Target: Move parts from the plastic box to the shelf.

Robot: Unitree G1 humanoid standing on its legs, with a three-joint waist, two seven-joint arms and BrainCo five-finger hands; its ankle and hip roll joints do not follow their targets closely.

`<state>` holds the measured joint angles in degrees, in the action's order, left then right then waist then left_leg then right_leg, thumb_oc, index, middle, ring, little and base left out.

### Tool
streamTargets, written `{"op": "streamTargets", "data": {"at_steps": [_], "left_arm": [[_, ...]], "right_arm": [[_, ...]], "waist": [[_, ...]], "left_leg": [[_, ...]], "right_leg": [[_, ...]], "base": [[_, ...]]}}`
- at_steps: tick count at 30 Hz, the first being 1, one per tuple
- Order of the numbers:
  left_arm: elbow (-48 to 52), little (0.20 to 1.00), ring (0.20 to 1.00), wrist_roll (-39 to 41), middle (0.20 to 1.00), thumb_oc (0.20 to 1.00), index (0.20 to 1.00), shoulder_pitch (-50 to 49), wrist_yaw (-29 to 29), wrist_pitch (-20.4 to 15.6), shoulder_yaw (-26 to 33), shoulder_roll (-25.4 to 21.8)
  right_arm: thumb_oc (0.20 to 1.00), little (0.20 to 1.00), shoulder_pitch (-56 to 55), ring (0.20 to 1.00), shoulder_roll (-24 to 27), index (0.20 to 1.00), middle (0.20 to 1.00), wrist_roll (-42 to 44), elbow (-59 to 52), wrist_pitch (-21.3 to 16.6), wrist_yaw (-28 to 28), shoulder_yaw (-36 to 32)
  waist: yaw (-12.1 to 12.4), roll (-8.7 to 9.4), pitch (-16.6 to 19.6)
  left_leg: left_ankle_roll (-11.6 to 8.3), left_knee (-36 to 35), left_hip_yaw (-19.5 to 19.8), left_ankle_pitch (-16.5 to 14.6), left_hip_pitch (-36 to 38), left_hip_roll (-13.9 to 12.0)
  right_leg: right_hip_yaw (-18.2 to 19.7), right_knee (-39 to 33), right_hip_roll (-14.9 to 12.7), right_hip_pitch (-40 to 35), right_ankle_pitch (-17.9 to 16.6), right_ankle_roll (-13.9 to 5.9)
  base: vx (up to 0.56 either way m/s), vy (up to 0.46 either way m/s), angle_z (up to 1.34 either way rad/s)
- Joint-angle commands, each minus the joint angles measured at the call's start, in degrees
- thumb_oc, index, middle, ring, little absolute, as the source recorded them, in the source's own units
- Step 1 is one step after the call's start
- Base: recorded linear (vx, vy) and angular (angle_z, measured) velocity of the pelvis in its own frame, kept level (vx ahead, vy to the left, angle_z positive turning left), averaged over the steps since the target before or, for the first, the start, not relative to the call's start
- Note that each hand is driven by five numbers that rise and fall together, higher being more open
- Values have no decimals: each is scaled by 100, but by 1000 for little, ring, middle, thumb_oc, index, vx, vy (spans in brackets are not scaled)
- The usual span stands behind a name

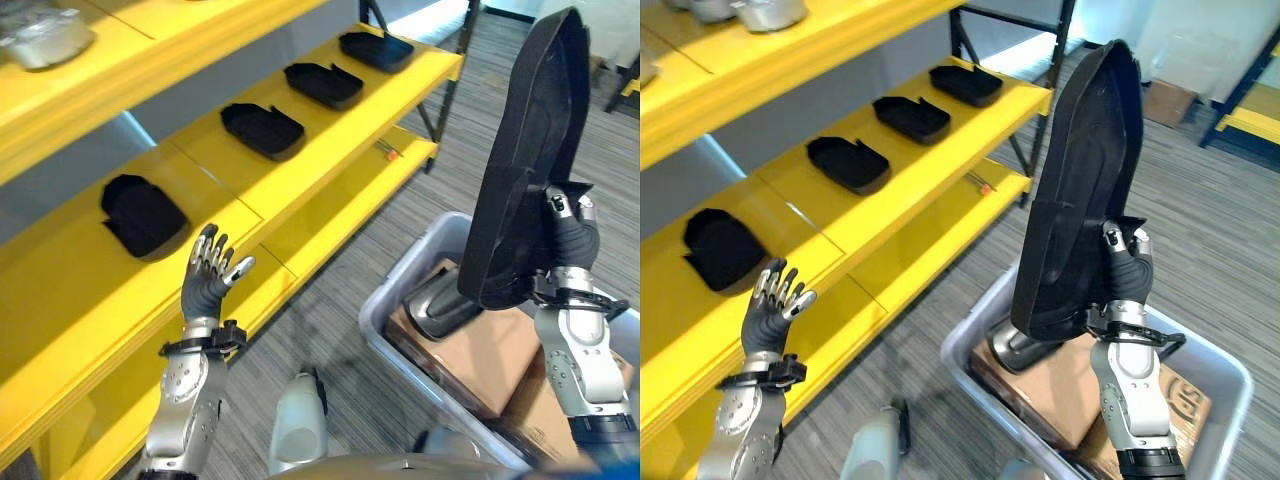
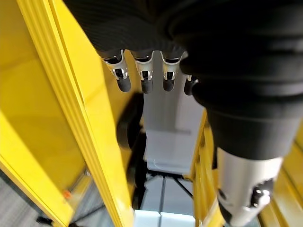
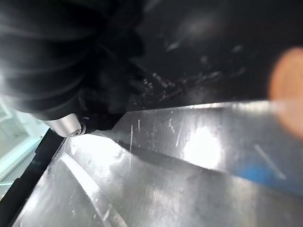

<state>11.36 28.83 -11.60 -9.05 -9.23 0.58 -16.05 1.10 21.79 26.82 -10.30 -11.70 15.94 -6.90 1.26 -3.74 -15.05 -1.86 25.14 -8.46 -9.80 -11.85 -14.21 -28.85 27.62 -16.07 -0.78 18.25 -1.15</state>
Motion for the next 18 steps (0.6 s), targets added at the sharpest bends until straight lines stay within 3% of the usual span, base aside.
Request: {"op": "streamTargets", "data": {"at_steps": [1,3,4,6,9,10,13,14,16,17,18], "left_arm": [[249,1000,1000,132,1000,1000,1000,351,64,-216,147,-245],[285,1000,1000,107,1000,1000,1000,336,88,-215,169,-269],[307,1000,1000,130,1000,1000,1000,381,54,-248,184,-333],[351,1000,1000,102,1000,1000,1000,353,49,-287,262,-369],[391,1000,1000,76,1000,1000,1000,350,11,-323,326,-417],[396,1000,1000,60,1000,1000,1000,357,-16,-349,363,-433],[413,1000,1000,10,1000,1000,1000,363,-48,-348,382,-447],[411,1000,1000,-64,1000,1000,1000,376,-84,-376,392,-464],[403,1000,1000,-145,1000,1000,1000,400,-118,-388,418,-486],[406,1000,1000,-207,1000,1000,1000,419,-145,-400,428,-504],[351,1000,1000,-247,1000,1000,1000,479,-158,-420,395,-537]], "right_arm": [[200,200,453,200,-80,200,200,172,-34,-394,4,-186],[200,200,382,200,-142,200,200,189,-66,-372,-9,-244],[200,200,362,200,-180,200,200,209,-105,-374,6,-239],[200,200,337,200,-297,200,200,176,-137,-376,6,-262],[200,200,317,200,-360,200,200,158,-143,-369,5,-239],[200,200,294,200,-394,200,200,144,-162,-368,8,-239],[200,200,290,200,-440,200,200,146,-172,-364,7,-229],[200,200,244,200,-485,200,200,157,-198,-368,23,-255],[200,200,229,200,-536,200,200,182,-201,-391,19,-262],[200,200,206,200,-564,200,200,177,-223,-393,20,-279],[200,200,118,200,-599,200,200,138,-250,-405,29,-344]], "waist": [[-95,218,-40],[-106,211,-11],[-52,265,-69],[2,333,-71],[58,391,-62],[131,435,-58],[144,462,-46],[203,525,-25],[222,548,5],[215,562,32],[77,560,100]], "left_leg": [[-540,-1191,180,842,805,-415],[-562,-1184,102,684,746,-350],[-549,-763,148,512,570,-172],[-493,-566,102,239,451,8],[-418,-390,140,75,326,156],[-355,-272,187,-51,212,327],[-313,-184,221,-113,140,428],[-213,-64,303,-232,-16,685],[-128,-56,356,-285,-83,870],[-72,-74,381,-300,-117,980],[52,-265,480,-276,-67,1192]], "right_leg": [[-191,305,-418,400,-172,-129],[-288,307,-574,363,-311,-239],[-300,179,-766,317,-552,-334],[-321,21,-980,284,-863,-499],[-314,-153,-1099,236,-1096,-604],[-362,-345,-1192,146,-1276,-676],[-406,-420,-1245,84,-1374,-720],[-460,-635,-1378,-39,-1668,-832],[-427,-759,-1451,-94,-1845,-869],[-356,-803,-1481,-116,-1964,-911],[178,-824,-1340,-27,-2102,-902]], "base": [[50,221,103],[53,254,49],[19,209,23],[47,327,17],[41,213,8],[30,154,13],[42,193,22],[52,223,22],[69,257,42],[119,288,72],[98,214,68]]}}
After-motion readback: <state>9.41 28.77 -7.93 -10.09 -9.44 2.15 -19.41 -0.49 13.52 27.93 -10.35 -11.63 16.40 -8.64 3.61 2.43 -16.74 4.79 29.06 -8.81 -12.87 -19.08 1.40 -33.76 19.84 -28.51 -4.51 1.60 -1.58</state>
